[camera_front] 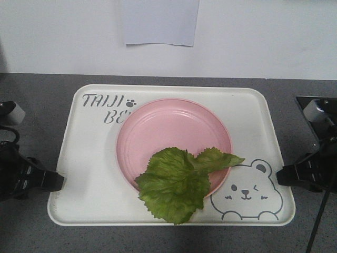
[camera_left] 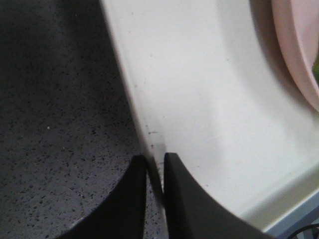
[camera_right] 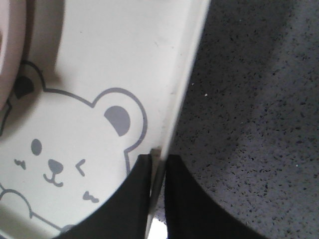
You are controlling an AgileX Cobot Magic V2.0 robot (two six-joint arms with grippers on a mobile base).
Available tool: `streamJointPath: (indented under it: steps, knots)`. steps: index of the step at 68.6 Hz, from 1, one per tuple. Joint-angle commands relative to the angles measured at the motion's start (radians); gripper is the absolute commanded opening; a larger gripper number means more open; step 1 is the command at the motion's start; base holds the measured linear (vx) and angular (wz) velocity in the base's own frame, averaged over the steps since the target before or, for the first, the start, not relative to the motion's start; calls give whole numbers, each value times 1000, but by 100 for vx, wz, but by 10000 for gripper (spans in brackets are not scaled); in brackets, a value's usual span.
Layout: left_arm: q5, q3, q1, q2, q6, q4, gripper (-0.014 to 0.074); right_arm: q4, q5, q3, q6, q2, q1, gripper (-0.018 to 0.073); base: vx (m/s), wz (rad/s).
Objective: Transfer vegetables to tray and serve
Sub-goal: 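Lower the tray onto the new counter with both grippers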
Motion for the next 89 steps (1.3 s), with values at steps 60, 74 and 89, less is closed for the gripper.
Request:
streamJointPath:
  steps: [60, 74, 89]
  knots:
    - [-71, -52, -11, 49, 27, -56, -6, 102, 5, -27, 9, 30, 7, -6, 0, 0]
    - [-69, -130, -11, 178, 27, -52, -6, 98, 10, -81, 18, 139, 7, -6, 0, 0]
    - [-88, -152, -11, 287, 27, -38, -6, 90, 59, -186, 44, 276, 7, -6, 0, 0]
